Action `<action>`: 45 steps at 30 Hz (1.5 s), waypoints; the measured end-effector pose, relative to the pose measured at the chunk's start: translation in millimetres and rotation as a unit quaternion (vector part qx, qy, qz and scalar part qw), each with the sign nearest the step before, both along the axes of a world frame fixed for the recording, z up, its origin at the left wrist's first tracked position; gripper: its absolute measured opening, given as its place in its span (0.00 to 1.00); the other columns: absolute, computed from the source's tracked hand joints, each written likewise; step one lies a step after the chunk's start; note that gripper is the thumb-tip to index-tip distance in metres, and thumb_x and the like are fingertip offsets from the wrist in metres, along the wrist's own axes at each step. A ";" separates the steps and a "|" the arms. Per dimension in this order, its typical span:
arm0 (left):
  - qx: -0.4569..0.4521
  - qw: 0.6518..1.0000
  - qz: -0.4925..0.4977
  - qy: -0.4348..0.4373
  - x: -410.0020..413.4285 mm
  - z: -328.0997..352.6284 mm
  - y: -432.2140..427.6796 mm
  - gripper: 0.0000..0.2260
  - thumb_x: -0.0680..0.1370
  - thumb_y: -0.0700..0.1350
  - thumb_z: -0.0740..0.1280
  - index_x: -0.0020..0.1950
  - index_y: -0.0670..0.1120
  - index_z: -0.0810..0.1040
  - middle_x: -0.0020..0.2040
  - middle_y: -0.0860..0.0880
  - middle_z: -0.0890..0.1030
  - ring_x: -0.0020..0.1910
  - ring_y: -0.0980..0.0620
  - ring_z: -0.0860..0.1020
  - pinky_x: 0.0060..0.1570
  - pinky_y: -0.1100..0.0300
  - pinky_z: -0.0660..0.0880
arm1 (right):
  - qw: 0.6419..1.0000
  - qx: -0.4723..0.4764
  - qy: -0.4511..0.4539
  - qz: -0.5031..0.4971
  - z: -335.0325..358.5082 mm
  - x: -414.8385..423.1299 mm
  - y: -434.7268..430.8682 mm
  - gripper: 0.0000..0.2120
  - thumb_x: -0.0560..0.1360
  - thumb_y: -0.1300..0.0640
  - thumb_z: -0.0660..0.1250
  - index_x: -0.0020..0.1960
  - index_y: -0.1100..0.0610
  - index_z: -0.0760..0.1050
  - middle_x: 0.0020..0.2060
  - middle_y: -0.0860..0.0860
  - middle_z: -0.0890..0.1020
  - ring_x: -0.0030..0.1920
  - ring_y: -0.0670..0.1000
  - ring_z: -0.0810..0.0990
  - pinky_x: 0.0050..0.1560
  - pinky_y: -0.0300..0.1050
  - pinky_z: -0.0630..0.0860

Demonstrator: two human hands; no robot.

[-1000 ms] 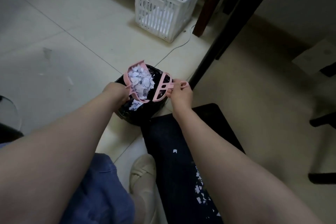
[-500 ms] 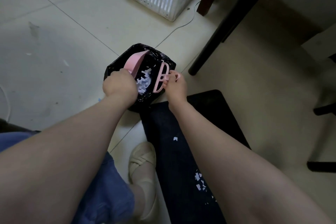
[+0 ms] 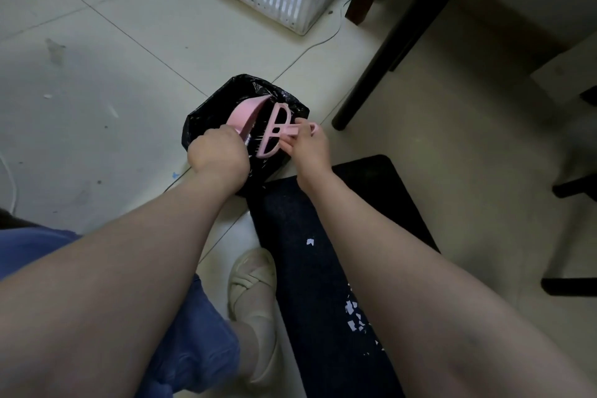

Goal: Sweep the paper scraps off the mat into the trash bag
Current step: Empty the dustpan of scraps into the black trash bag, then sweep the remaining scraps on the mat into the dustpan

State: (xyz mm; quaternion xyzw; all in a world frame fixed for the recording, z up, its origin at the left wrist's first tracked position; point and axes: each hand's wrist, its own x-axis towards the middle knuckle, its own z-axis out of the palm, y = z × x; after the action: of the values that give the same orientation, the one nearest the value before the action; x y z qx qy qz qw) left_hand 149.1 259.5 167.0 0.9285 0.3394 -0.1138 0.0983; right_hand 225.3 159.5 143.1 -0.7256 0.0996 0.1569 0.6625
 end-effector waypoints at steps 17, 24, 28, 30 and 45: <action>-0.156 0.987 -0.047 -0.010 -5.3 1.7 -120.4 0.15 0.78 0.41 0.61 0.63 0.43 0.76 0.62 0.42 0.76 0.61 0.41 0.75 0.55 0.51 0.73 | 0.961 -0.174 0.083 -0.200 -30.8 -64.5 -194.3 0.10 0.81 0.58 0.58 0.44 0.56 0.75 0.37 0.53 0.82 0.39 0.53 0.83 0.46 0.49 0.82; -0.130 0.985 -0.010 0.115 -18.8 -47.6 -141.4 0.16 0.76 0.38 0.62 0.63 0.41 0.76 0.62 0.43 0.77 0.62 0.43 0.75 0.57 0.54 0.72 | 0.955 -0.203 0.162 -0.145 -83.8 -105.1 -219.6 0.09 0.76 0.63 0.63 0.43 0.50 0.76 0.46 0.55 0.83 0.42 0.53 0.82 0.49 0.51 0.82; -0.117 0.982 -0.020 0.150 -19.2 -68.7 -145.8 0.15 0.76 0.40 0.63 0.63 0.42 0.76 0.62 0.43 0.77 0.61 0.44 0.76 0.55 0.55 0.72 | 0.967 -0.143 0.191 -0.093 -105.1 -106.4 -187.6 0.09 0.79 0.63 0.60 0.49 0.56 0.78 0.37 0.53 0.80 0.31 0.48 0.77 0.44 0.47 0.79; -0.112 0.980 -0.025 0.160 -19.9 -77.7 -151.4 0.16 0.76 0.45 0.66 0.63 0.43 0.76 0.62 0.45 0.77 0.61 0.45 0.76 0.53 0.56 0.72 | 0.964 -0.130 0.216 -0.080 -113.9 -104.2 -174.4 0.10 0.79 0.64 0.59 0.44 0.55 0.77 0.35 0.54 0.79 0.29 0.48 0.76 0.42 0.46 0.79; -0.070 0.983 -0.030 0.167 -26.9 -88.7 -169.9 0.16 0.74 0.50 0.69 0.59 0.45 0.77 0.57 0.46 0.79 0.56 0.46 0.78 0.43 0.57 0.69 | 0.928 -0.279 0.170 -0.179 -103.8 -113.3 -209.6 0.13 0.82 0.56 0.56 0.56 0.57 0.78 0.50 0.54 0.83 0.50 0.56 0.81 0.52 0.48 0.77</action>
State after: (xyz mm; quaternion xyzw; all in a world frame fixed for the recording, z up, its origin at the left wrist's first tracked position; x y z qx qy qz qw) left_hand 122.2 89.6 78.2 0.8970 0.3145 -0.2934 0.1014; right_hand 112.0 -50.1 39.2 -0.8140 0.3788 0.1221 0.4232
